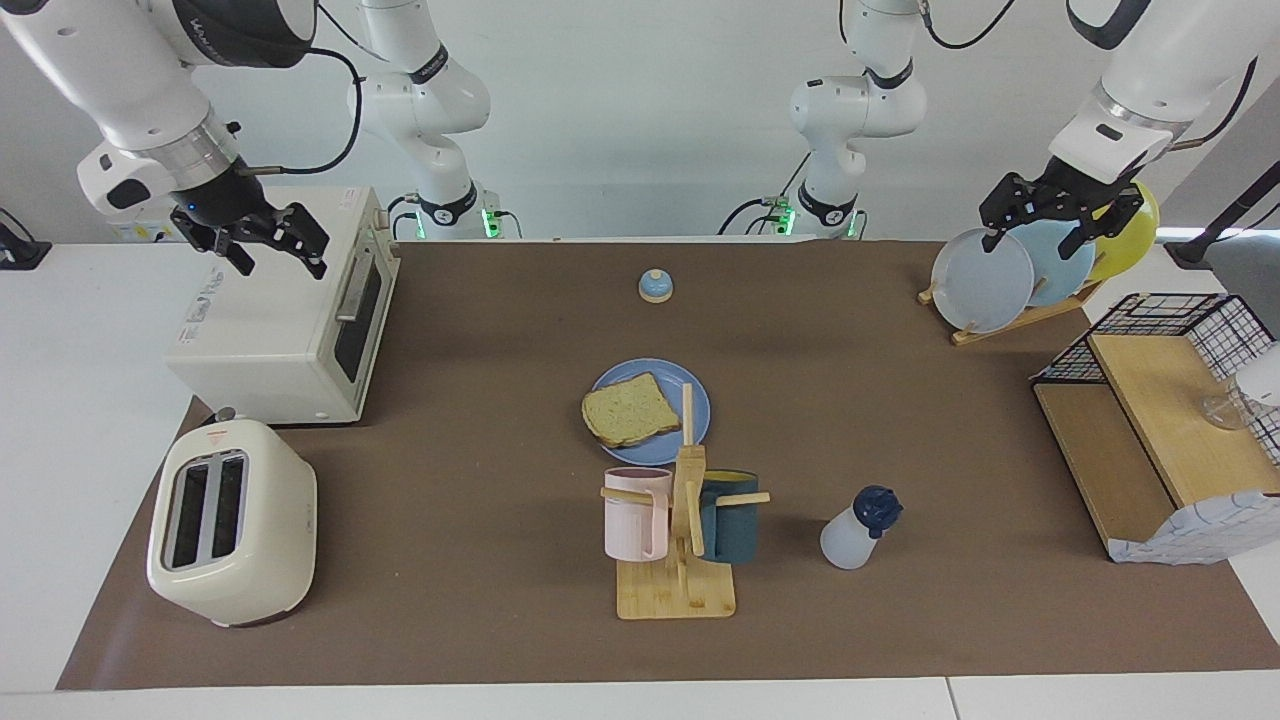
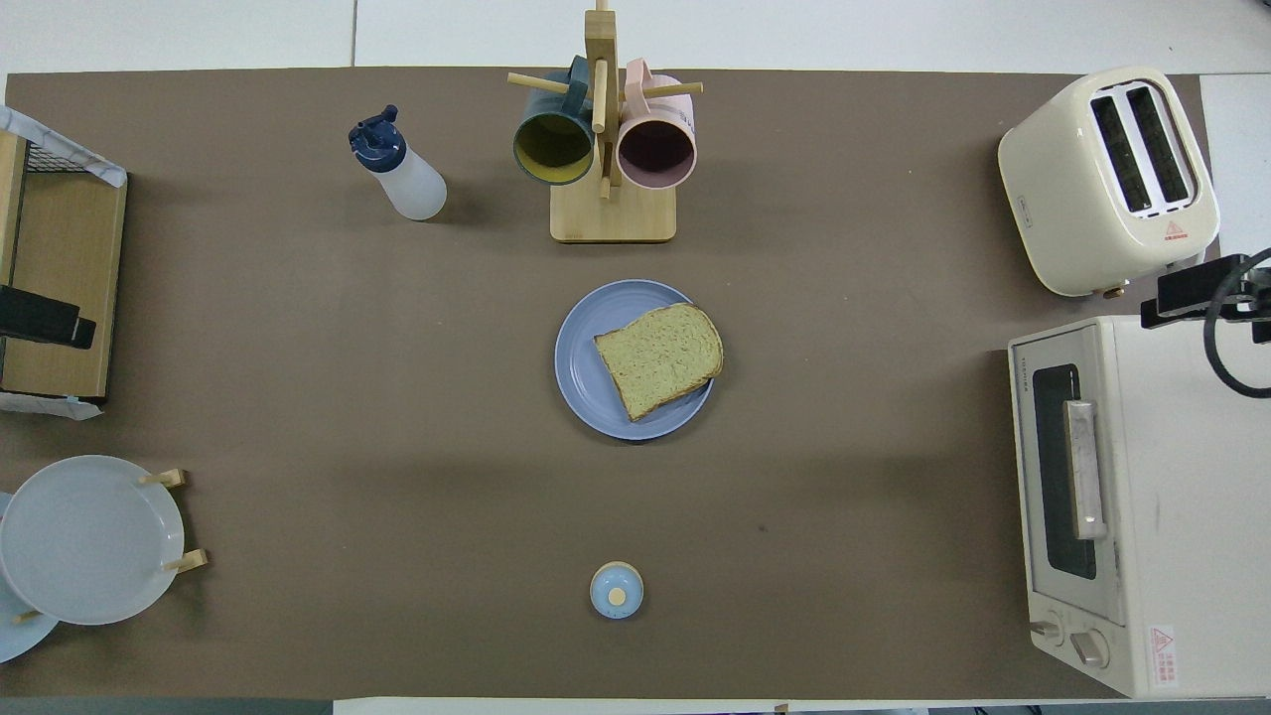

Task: Put bread on plate and add seasoning

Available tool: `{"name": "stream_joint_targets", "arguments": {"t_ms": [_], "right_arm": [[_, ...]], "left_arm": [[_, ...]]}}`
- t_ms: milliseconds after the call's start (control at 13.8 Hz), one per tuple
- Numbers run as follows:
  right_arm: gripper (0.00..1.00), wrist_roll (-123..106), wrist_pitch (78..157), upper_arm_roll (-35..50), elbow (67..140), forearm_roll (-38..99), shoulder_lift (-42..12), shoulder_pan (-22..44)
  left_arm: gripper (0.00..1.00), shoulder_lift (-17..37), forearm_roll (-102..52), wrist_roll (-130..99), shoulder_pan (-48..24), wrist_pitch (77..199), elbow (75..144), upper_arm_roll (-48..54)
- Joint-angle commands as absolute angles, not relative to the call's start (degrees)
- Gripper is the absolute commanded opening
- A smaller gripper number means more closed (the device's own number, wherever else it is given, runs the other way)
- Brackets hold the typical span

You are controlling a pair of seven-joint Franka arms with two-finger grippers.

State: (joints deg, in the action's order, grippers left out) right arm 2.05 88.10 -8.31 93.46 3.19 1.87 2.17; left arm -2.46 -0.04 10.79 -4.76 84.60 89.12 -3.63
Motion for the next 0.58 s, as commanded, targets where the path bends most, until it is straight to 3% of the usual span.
{"name": "stream_joint_targets", "arguments": {"t_ms": [0, 506], "right_arm": [[1.0, 0.9, 88.4, -8.4, 94.7, 2.6, 3.2, 2.2], [1.0, 0.9, 88.4, -8.4, 94.7, 2.6, 3.2, 2.2]], "left_arm": [[1.0, -4.2, 0.4, 10.7, -3.7, 84.0, 89.0, -2.6], [1.0, -4.6, 0.4, 10.7, -3.7, 82.7, 89.3, -2.7]]}}
